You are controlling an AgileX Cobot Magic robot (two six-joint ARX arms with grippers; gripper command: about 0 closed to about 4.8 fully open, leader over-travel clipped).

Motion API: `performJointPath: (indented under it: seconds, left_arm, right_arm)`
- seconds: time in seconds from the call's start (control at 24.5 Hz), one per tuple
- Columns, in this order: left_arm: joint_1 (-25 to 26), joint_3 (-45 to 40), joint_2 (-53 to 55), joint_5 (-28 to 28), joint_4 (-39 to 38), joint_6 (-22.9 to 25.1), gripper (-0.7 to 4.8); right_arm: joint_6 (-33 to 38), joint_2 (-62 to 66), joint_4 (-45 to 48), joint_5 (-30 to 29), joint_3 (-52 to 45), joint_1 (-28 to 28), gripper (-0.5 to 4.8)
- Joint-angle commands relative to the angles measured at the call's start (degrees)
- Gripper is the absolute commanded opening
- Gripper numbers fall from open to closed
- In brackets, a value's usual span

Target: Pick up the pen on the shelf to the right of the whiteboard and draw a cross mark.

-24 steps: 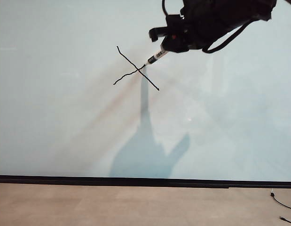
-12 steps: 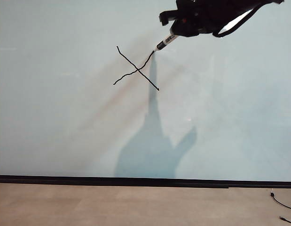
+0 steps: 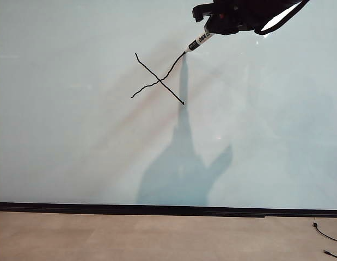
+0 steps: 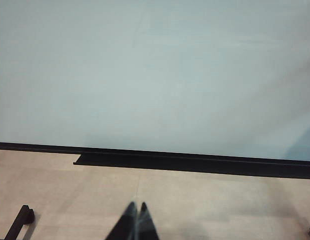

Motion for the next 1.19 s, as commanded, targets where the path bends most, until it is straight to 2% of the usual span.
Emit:
performJointPath:
  seconds: [0.04, 0.12, 0.2, 0.37, 0.53, 0.82, 1.19]
  left_arm:
    - [-0.02, 0.15, 0.02, 0.24, 0.5, 0.24, -0.04]
    - [0.0, 0.15, 0.02, 0.22, 0.5, 0.26, -0.05]
    - [0.0, 0.15, 0.02, 0.24, 0.5, 0.26, -0.04]
    - [0.0, 0.15, 0.02, 0.22, 0.5, 0.26, -0.05]
    - [-0.02, 0.15, 0.02, 0.22, 0.52, 0.26, -0.04]
    - [-0.02, 0.15, 0.02, 0.2, 0.5, 0.24, -0.05]
    - [0.0, 0.15, 0.02, 0.2, 0.5, 0.24, -0.04]
  right_arm:
    - [-1.25, -1.62, 1.18, 3.28, 0.35, 0.26, -0.04]
    - [-4.55, -4.81, -0.52, 4.85, -0.52, 2.82, -0.04]
    - [-4.9, -8.76, -2.97, 5.35, -2.08, 4.04, -0.04]
    - [-2.73, -14.73, -3.13, 5.42, -7.13, 4.02, -0.04]
    - [-0.72, -26.53, -2.47, 5.42, -18.88, 4.04, -0.04]
    - [-0.57, -46.25, -5.18, 8.0, -32.87, 4.02, -0.04]
    - [1.68, -59.47, -7.48, 10.53, -41.44, 4.02, -0.04]
